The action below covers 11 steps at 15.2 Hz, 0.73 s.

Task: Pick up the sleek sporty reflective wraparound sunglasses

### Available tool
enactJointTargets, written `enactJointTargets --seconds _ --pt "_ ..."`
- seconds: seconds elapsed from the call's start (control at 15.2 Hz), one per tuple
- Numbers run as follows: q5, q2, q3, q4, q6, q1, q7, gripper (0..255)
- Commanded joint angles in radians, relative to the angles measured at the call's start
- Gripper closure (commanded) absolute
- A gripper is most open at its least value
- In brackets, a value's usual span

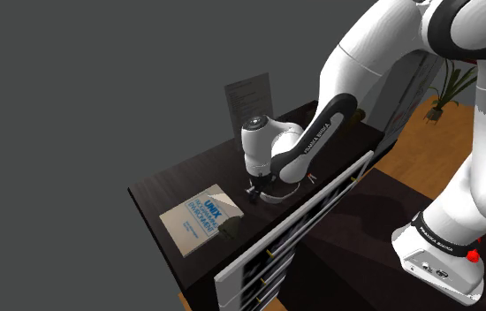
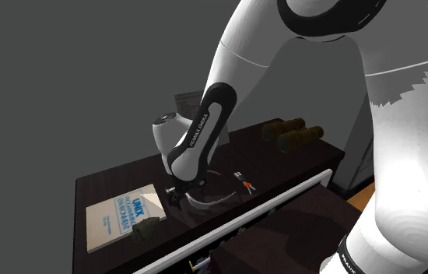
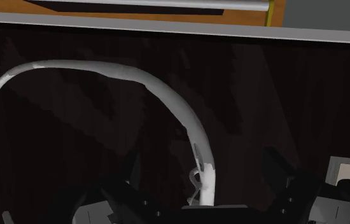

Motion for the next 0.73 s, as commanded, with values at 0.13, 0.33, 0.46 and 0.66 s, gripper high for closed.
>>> enactJointTargets --seconds 0.13,0.33,0.46,0.66 --pt "-0.004 0.006 -0.003 0.0 0.006 0.002 0.004 255" --pt "-0.004 0.006 -0.003 0.0 0.006 0.002 0.004 255" --pt "-0.004 0.006 -0.003 0.0 0.006 0.002 0.004 255" --pt "0.004 -0.009 0.004 -0.003 -0.005 -0.002 -0.003 255"
